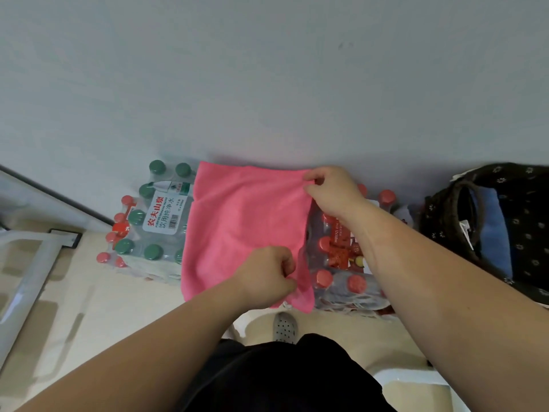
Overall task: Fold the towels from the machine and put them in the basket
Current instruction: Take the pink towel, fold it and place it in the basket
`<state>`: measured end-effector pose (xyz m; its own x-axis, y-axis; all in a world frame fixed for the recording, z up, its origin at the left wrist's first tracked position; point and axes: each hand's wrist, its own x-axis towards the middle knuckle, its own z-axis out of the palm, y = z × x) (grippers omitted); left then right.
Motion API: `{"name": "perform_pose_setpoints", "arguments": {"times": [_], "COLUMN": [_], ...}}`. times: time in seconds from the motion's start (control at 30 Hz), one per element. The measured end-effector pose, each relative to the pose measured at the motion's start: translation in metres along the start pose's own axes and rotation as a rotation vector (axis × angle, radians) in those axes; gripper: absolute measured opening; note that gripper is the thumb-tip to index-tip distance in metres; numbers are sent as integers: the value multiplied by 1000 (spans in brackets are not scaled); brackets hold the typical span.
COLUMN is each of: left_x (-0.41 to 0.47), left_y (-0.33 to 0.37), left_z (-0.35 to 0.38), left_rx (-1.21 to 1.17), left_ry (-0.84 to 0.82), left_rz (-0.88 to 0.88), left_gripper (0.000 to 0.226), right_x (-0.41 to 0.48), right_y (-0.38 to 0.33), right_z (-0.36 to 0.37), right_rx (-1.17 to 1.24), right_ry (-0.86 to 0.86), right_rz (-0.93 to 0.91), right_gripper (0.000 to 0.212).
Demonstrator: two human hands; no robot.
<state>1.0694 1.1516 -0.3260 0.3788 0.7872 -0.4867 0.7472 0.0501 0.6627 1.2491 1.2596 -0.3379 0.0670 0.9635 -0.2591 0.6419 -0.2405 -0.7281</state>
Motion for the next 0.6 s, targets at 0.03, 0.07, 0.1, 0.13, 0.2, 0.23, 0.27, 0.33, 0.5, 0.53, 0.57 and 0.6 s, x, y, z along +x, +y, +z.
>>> {"name": "perform_pose_setpoints", "arguments": {"times": [0.03,0.07,0.1,0.13,0.2,0.23,0.27,0.33,0.5,0.53,0.57,0.6], "left_x": [-1,-2,-3,-4,-4,-3,0,7,27,30,35,40], "left_y": [4,8,13,18,26,28,28,22,-8,-16,-26,-36], "left_z": [-1,-2,-3,-3,-1,0,0,-8,-60,-73,-85,-96], "left_rx": [-13,-32,-48,-57,-88,-94,-67,28,97,101,101,98], "left_ry": [-8,-15,-27,-47,-137,-182,-189,-67,408,474,517,551], "left_rz": [3,6,10,15,15,3,-5,3,-109,-151,-184,-204], "left_gripper": [18,16,15,16,17,21,26,30,17,18,23,29], "right_x": [-2,-4,-5,-6,-7,-8,-9,-10,-5,-4,-2,-1], "right_y": [-1,-1,0,3,7,10,12,14,9,9,9,9], "right_z": [-5,-11,-17,-21,-24,-22,-19,-13,-2,-1,1,2], "right_rx": [19,24,17,-2,-127,-238,-357,-510,-520,-530,-548,-574], "right_ry": [45,94,131,142,75,24,-5,33,177,166,147,128], "right_rz": [-3,-5,-9,-12,-26,-39,-59,-114,-157,-147,-137,-130], "right_gripper": [26,23,22,22,27,29,30,29,29,30,30,30]}}
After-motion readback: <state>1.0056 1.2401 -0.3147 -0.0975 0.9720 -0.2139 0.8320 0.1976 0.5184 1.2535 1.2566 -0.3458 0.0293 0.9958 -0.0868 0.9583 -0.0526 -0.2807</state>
